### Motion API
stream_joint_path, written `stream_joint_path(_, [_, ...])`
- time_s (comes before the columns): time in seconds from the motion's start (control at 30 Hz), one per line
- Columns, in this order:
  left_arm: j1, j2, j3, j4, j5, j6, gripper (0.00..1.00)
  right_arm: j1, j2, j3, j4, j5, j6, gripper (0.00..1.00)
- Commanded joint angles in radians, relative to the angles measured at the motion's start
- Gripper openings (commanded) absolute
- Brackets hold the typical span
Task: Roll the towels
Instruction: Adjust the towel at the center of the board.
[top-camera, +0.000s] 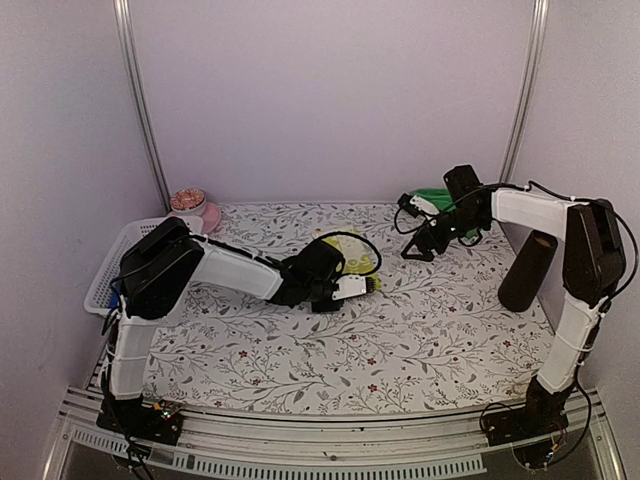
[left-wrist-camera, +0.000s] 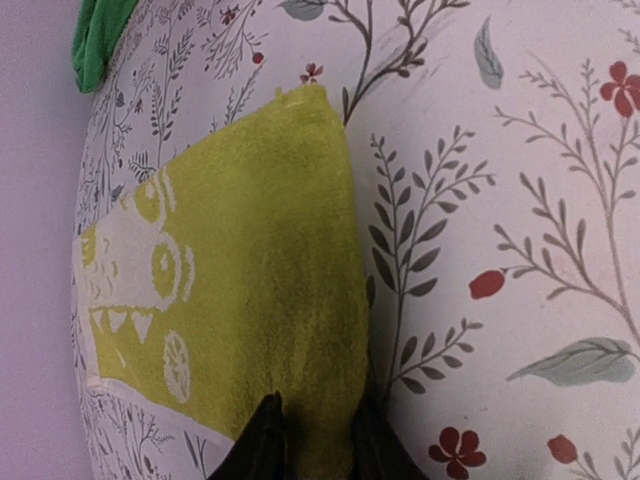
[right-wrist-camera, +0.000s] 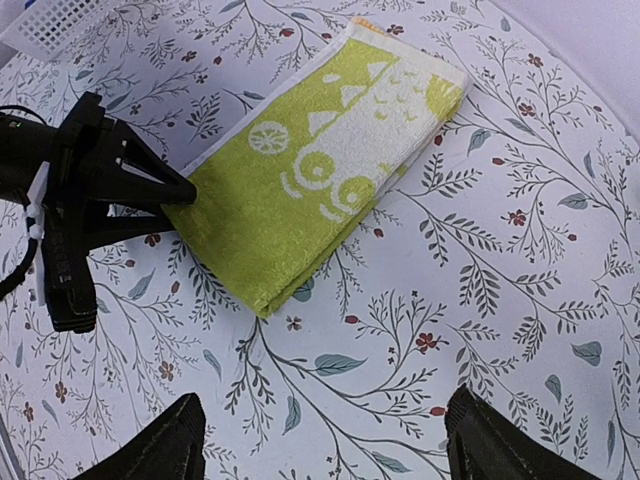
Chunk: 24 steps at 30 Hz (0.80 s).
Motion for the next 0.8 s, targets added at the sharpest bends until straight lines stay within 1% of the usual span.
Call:
stream_joint_path(0.0, [-0.009,0.06,0.007,-0.09,0.02,0.008,0.19,0.003,-0.098,-0.082,0.096,-0.028,-0.104,0.85])
stream_joint_path(0.07, [-0.008,0.058,0.011,-0.106,0.039,0.001,0.13,0.003,-0.133,-0.137,0.138,-0.044,-0.16,0.86])
stream_joint_path(0.13, [-0.007,0.045,0.007,-0.116,0.071,-0.013,0.0,0.002,-0.168,-0.19,0.188,-0.056,-0.234,0.87])
stream_joint_path(0.2, [-0.007,0.027,-0.005,-0.12,0.1,-0.027,0.0,0.002,-0.194,-0.256,0.244,-0.07,-0.295,0.87])
stream_joint_path(0.3, [0.002,0.0,-0.011,-0.142,0.169,-0.068,0.0,0.003,-0.25,-0.377,0.357,-0.142,-0.414,0.85])
stream_joint_path(0.4, [0.02,-0.032,-0.016,-0.167,0.278,-0.12,0.0,0.004,-0.311,-0.529,0.507,-0.226,-0.58,0.85])
stream_joint_path(0.5, [0.049,-0.052,-0.018,-0.192,0.397,-0.175,0.0,0.016,-0.334,-0.592,0.566,-0.278,-0.69,0.84])
stream_joint_path(0.6, [0.085,-0.066,-0.023,-0.203,0.504,-0.228,0.0,0.059,-0.326,-0.611,0.577,-0.269,-0.744,0.82])
stream_joint_path(0.67, [0.106,-0.073,-0.027,-0.204,0.567,-0.263,0.0,0.095,-0.314,-0.623,0.585,-0.235,-0.766,0.8])
stream_joint_path(0.77, [0.137,-0.071,-0.016,-0.212,0.654,-0.313,0.0,0.146,-0.295,-0.654,0.642,-0.176,-0.786,0.79])
